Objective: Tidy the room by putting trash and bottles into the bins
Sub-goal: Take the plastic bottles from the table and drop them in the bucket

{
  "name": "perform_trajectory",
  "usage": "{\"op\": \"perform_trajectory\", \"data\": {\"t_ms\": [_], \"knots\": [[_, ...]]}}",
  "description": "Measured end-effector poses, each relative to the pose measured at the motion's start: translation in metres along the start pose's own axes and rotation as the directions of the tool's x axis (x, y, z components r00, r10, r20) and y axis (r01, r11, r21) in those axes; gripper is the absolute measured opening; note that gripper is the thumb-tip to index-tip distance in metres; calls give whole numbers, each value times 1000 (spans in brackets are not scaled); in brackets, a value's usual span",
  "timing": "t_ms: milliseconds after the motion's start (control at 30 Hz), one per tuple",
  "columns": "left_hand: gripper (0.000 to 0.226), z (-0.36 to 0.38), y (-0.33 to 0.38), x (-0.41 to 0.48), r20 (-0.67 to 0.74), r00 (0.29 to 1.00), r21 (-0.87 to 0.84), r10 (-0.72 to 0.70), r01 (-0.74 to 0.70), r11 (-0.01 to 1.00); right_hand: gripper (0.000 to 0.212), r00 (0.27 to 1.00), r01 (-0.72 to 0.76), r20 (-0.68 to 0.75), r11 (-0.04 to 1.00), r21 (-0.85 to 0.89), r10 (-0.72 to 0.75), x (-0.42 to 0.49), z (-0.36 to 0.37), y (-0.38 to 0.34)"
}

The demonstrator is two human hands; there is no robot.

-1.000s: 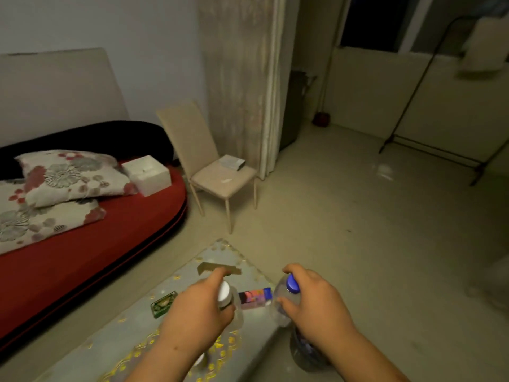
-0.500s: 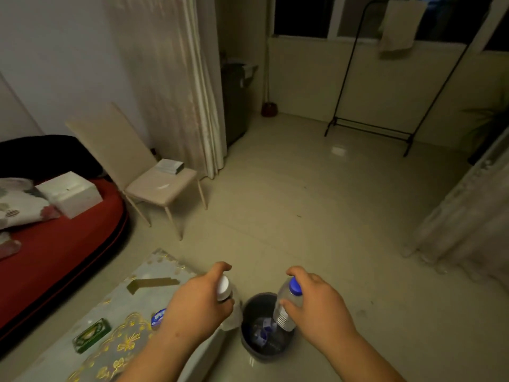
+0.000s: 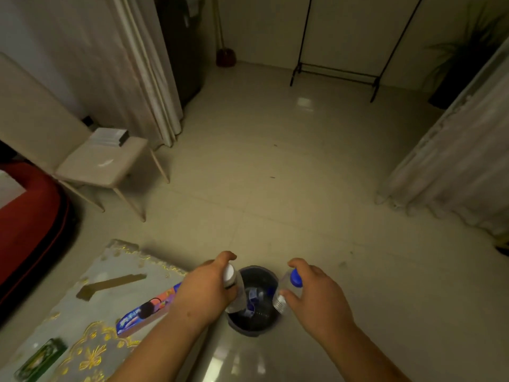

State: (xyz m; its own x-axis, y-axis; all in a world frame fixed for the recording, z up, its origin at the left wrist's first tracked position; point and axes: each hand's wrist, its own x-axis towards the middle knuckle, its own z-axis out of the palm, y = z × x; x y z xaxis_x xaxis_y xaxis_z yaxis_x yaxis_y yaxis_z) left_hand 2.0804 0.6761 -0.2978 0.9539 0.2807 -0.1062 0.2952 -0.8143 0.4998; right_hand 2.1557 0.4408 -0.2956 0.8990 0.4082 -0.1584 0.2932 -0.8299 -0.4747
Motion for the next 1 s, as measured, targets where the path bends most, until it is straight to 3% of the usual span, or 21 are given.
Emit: {"op": "perform_trajectory", "data": {"t_ms": [367,667,1000], "knots": [[57,167,-59,51,80,992,-22,-96,98,995,50,989,6,150,1000,13,-8,78,144,97],[62,316,-134,96,112,981,68,-161,154,986,49,970,3,244,1000,29,-10,139,288,176],[61,393,-194,122,183,960,117,-211,192,974,59,941,-30,337,1000,-11,31,161,386,219]]}}
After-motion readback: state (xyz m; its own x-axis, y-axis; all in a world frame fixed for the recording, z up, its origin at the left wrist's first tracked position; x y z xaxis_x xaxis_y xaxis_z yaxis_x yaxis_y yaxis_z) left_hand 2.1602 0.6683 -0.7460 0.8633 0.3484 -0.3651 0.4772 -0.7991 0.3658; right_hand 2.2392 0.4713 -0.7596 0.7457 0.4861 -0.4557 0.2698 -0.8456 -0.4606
